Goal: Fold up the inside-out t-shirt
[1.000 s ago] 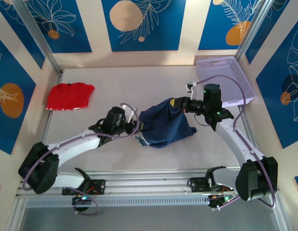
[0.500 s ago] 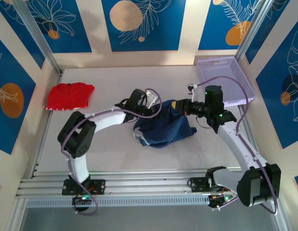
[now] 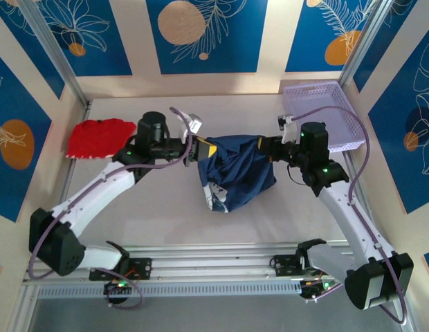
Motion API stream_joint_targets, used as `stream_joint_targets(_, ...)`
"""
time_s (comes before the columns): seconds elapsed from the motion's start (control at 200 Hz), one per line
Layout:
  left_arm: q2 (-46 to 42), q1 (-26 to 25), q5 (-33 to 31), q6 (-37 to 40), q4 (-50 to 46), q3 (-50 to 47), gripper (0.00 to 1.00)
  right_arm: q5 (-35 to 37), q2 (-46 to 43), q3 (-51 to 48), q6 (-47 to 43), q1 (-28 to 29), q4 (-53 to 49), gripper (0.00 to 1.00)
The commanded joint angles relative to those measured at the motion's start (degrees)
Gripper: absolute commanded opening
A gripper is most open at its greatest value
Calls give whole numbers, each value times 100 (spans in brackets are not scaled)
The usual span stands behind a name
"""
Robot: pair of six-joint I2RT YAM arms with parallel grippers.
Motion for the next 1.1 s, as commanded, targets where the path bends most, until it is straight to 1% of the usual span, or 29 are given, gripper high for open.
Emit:
stream_joint_targets(0.0,-288,201,459,-376,254,-156,0,285,141,326,-98,87,76,5)
stream_joint_targets(0.05,-391,218,373,-272,221,-179,0,465,305,436,-117,153,-98,6)
stream_joint_targets(0.16,-444,239,-70,-20,39,-219,0,1040,751,662,-220,300,-662,12)
stream_joint_targets(0.275,-295,266,-205,90,-88,-194,0,1674,1057,698,-422,443,-1189,23)
stream_joint_targets(0.37,-187,283,-352,178,-170,-159,0,2286,1017,607,-551,549,-1482,32)
stream_joint_targets(0.445,-120,286,-380,184,-181,-149,0,2531,768,494,-638,687,-1533,37)
stream_joint_targets(0.51,-59,288,-371,173,-196,-131,0,2493,486,351,-762,900,-1402,40)
stream_joint_targets(0.565,-21,285,-371,156,-194,-132,0,2277,245,186,-827,1142,-1183,41)
stream_joint_targets(0.62,10,285,-363,147,-196,-123,0,2025,38,-40,-831,1442,-852,43)
stream_joint_targets(0.68,39,292,-373,134,-196,-123,0,2002,-136,-283,-795,1818,-489,47)
stream_joint_targets(0.745,60,292,-379,138,-199,-114,0,2211,-231,-477,-829,2233,-181,48)
stream_joint_targets(0.815,86,289,-380,134,-222,-90,0,2643,-277,-641,-1032,2695,82,50)
stream_joint_targets(0.875,113,292,-380,135,-266,-64,0,2880,-259,-748,-1242,3019,314,50)
stream_joint_targets(0.93,122,292,-365,134,-270,-48,0,2842,-175,-843,-1328,3204,542,50)
stream_joint_targets(1.005,124,292,-362,129,-261,-35,0,2726,109,-865,-1303,3321,782,49)
stream_joint_targets(1.095,130,292,-359,102,-234,-35,0,2770,614,-799,-1239,3359,1008,50)
